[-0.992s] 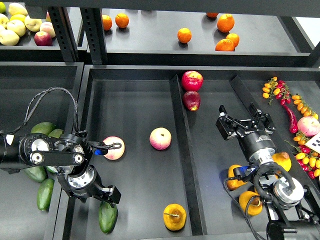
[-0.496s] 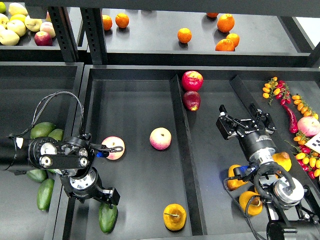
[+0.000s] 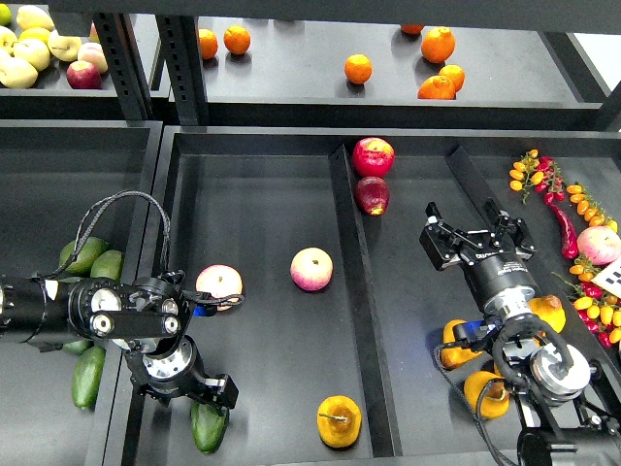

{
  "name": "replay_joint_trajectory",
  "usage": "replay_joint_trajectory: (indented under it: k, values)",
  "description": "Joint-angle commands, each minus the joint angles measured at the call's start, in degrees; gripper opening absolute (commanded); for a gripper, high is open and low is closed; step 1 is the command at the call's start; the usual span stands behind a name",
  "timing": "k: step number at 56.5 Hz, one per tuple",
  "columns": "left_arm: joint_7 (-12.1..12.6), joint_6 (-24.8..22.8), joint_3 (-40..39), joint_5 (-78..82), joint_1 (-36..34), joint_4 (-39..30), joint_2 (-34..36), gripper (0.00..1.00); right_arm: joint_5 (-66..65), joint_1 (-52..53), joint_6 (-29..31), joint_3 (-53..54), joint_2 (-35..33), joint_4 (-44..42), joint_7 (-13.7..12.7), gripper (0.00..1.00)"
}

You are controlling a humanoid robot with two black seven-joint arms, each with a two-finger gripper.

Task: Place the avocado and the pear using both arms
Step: 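Lower the left gripper onto the dark green avocado and close it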

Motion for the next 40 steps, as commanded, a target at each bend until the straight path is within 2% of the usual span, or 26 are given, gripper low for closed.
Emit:
replay_joint_trajectory:
  k: [1,27,32,40]
  values:
    - [0.00,0.00,-0.08,0.00,0.81,0.73,-0.59,1.00,0.00,0.00,0.00,0.01,0.00,0.00,0.07,1.00]
    - [0.00,0.00,-0.52,-0.09,2.39,2.05,-3.49,0.98,0.00,-0.09,0.00,0.28,0.00,0.00,0.07,1.00]
    - [0.00,0.00,-0.52,-0.52,2.39,2.05,-3.93,0.95,-0.09,-0.09,0.00,0.28,0.00,0.00,-0.02,1.00]
    - [0.00,0.00,-0.44,-2.55,2.31,2.05,-4.63,0.83,-0.09,-0.09,0.09,0.45,0.00,0.00,0.07,1.00]
